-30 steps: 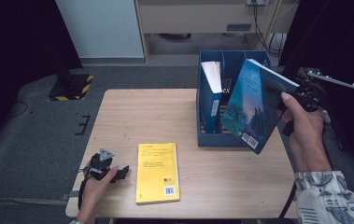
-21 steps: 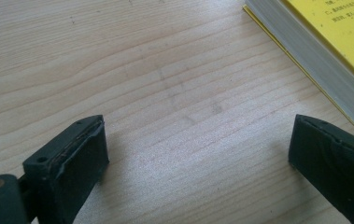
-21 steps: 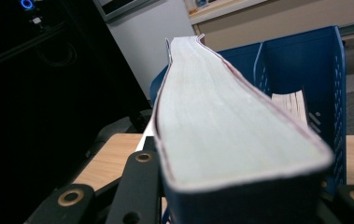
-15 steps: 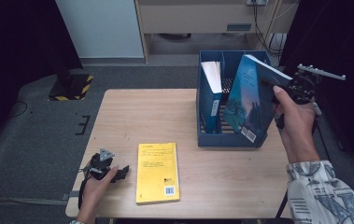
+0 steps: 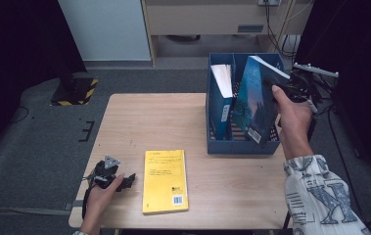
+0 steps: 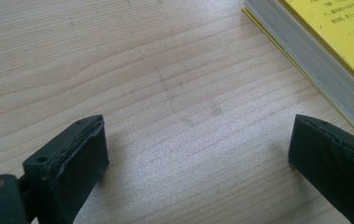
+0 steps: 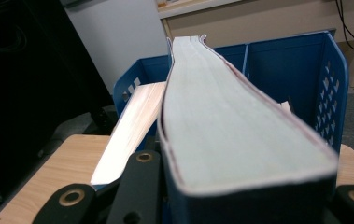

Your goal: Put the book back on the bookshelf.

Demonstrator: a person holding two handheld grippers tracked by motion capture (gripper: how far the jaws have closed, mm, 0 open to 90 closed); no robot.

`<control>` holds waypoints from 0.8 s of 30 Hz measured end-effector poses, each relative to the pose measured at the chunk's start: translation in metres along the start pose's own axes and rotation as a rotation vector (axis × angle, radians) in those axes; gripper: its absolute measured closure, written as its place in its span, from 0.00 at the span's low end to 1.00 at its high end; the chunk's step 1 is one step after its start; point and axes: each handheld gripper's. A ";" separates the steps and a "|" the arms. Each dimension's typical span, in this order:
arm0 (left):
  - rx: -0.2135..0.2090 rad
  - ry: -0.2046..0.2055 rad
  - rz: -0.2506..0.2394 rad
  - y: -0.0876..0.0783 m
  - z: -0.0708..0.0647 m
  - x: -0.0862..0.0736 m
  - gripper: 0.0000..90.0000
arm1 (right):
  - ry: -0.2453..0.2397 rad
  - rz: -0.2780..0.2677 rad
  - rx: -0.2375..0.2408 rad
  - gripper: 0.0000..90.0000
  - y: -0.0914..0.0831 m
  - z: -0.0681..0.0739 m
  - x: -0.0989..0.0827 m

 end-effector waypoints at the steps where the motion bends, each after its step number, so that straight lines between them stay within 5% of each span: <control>1: 0.000 0.001 0.000 0.000 0.000 0.000 0.04 | -0.005 0.001 -0.007 0.82 0.002 0.001 0.000; 24: -0.005 -0.004 -0.006 0.001 0.000 0.001 0.04 | 0.027 0.019 -0.058 0.81 0.044 0.010 -0.006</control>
Point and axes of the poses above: each handheld gripper's, and its own axes: y roughly forward along the jaws, x roughly out of its top, z roughly to its left, and after that the axes turned 8 degrees about -x, right-handed
